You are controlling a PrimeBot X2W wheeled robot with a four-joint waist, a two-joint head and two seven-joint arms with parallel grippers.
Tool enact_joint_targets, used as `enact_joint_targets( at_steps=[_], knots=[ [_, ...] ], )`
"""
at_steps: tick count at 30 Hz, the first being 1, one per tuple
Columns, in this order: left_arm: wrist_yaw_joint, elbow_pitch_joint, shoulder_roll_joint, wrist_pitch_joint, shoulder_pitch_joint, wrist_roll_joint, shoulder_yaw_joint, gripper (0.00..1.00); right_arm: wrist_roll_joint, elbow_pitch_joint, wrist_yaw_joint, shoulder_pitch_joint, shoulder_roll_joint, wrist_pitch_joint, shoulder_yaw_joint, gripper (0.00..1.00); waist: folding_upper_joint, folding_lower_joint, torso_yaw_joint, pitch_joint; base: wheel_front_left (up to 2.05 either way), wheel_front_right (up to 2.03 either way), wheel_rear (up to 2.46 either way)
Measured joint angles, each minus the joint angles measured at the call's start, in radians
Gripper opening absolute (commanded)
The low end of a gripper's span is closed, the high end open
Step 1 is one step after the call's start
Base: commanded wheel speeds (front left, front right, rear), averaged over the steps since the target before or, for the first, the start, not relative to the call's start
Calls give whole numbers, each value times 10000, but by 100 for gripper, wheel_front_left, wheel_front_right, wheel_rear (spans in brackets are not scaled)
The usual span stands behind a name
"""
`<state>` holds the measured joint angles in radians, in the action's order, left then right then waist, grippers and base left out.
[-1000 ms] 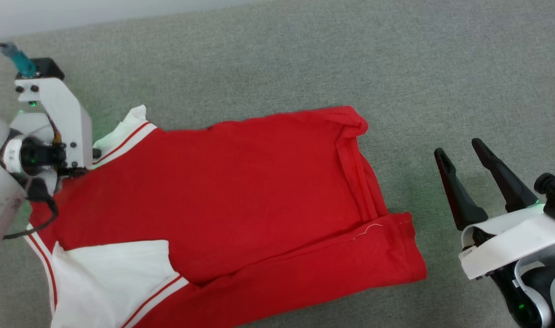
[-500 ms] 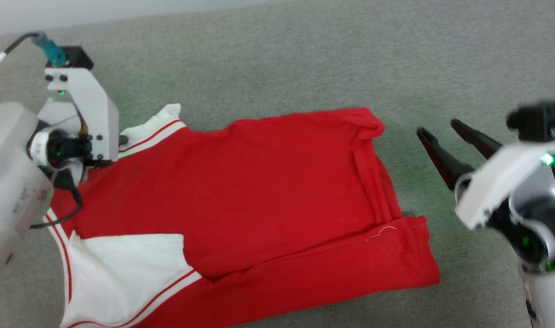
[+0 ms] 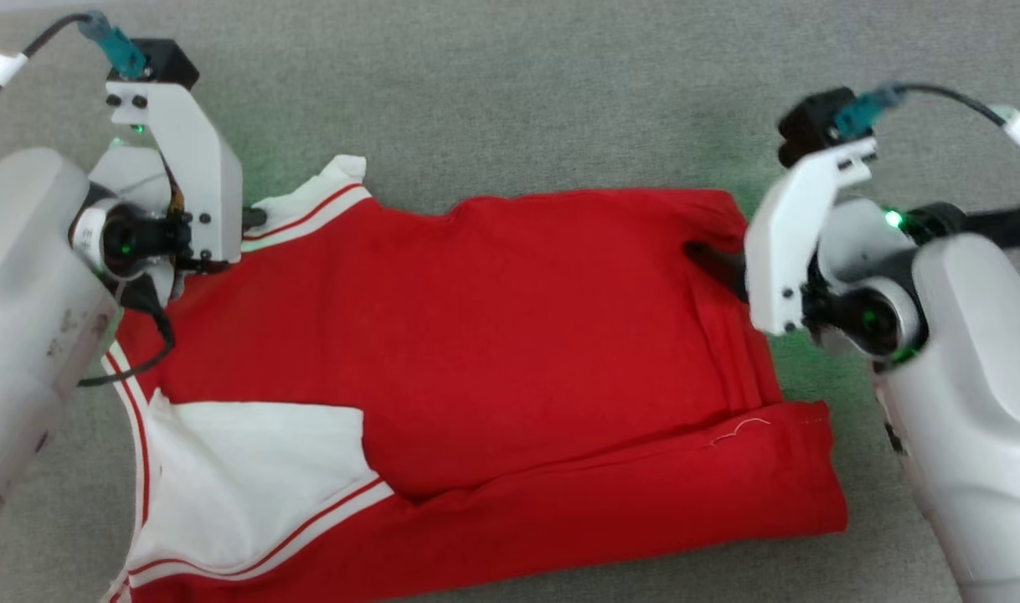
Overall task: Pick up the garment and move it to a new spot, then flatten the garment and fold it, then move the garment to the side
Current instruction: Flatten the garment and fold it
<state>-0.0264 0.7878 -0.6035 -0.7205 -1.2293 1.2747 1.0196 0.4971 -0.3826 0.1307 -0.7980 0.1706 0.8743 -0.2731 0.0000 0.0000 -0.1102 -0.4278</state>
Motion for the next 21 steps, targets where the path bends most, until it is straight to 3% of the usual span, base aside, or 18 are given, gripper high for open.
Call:
enact_joint_targets(
  at_steps=[1, 2, 3, 10, 21],
  knots=[
    [-6, 46, 40, 6, -24, 0, -4, 0, -4, -201, 0, -198, -52, 104, -59, 100, 0, 0, 25, -18, 0, 0, 0],
    [-48, 96, 79, 10, -46, 0, -4, 0, -56, -374, 0, -399, -58, 155, -180, 15, 0, 0, 51, -32, 0, 0, 0],
    [-63, 142, 121, 42, -73, 0, -6, 0, -77, -548, 0, -576, -65, 222, -272, 0, 0, 0, 76, -43, 0, 0, 0],
    [-299, 573, 420, 550, -112, 0, -94, 0, 33, -1193, 4, -992, 144, 31, -673, 0, 0, 0, 300, 67, 0, 0, 0],
    [-755, 462, 265, 1106, 13, 153, -261, 0, 853, -500, 4, -214, 1427, -1647, -1643, 0, 0, 0, 802, 750, 0, 0, 0]
  ],
)
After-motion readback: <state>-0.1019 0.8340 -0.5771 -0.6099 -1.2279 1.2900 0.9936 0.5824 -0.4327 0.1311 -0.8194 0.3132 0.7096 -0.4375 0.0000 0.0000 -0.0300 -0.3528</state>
